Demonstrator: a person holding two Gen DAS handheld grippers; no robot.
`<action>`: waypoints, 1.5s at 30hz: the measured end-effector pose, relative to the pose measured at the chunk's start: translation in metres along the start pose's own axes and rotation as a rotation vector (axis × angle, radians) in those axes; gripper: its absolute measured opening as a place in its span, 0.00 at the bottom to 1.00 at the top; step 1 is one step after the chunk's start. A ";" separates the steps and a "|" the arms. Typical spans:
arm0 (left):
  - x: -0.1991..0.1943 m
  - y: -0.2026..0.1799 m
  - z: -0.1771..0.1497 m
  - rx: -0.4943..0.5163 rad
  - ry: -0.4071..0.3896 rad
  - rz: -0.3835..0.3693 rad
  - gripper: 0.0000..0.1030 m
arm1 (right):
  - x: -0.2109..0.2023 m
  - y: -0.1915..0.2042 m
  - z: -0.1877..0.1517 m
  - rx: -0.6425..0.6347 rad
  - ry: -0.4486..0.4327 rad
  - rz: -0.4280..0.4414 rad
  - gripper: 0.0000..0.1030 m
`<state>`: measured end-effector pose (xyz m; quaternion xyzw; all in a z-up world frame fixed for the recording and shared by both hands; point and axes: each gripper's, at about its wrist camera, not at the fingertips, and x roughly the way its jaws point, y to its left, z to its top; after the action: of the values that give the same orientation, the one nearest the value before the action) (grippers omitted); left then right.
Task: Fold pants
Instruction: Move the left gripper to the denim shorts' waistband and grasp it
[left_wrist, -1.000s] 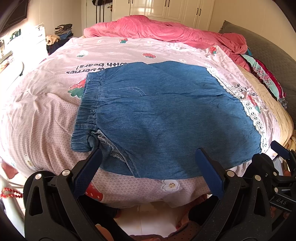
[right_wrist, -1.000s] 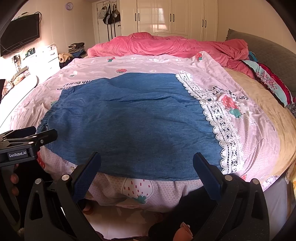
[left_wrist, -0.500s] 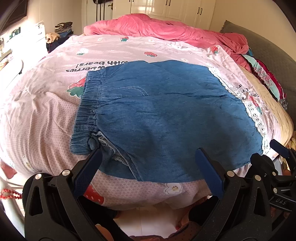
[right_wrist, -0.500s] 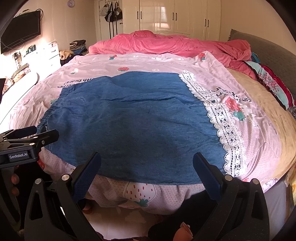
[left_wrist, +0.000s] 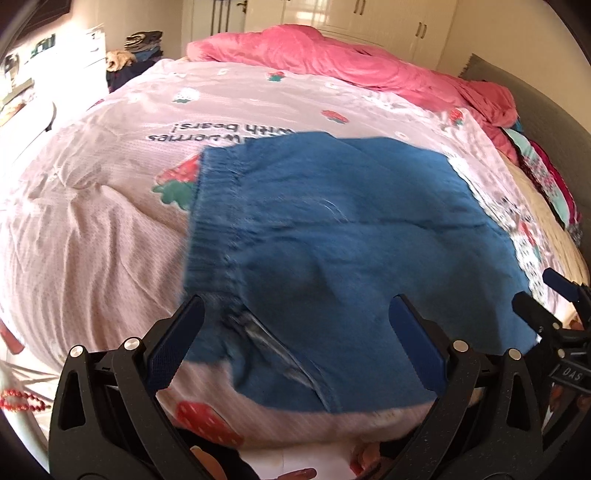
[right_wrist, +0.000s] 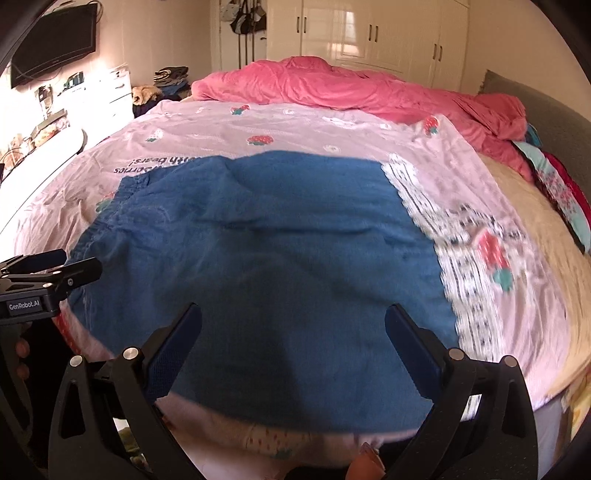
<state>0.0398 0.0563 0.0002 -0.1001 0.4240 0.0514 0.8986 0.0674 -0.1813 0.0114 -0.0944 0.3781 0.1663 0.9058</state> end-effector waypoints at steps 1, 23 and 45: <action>0.002 0.003 0.003 -0.004 0.000 0.008 0.91 | 0.004 0.000 0.005 -0.005 0.004 -0.002 0.96; 0.046 0.057 0.105 -0.062 0.006 0.064 0.91 | 0.080 0.004 0.107 -0.096 0.027 0.078 0.96; 0.112 0.084 0.131 0.001 0.034 0.001 0.91 | 0.205 0.023 0.201 -0.374 0.159 0.200 0.96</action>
<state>0.1939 0.1682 -0.0164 -0.1005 0.4395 0.0499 0.8912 0.3255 -0.0536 0.0036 -0.2357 0.4185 0.3147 0.8187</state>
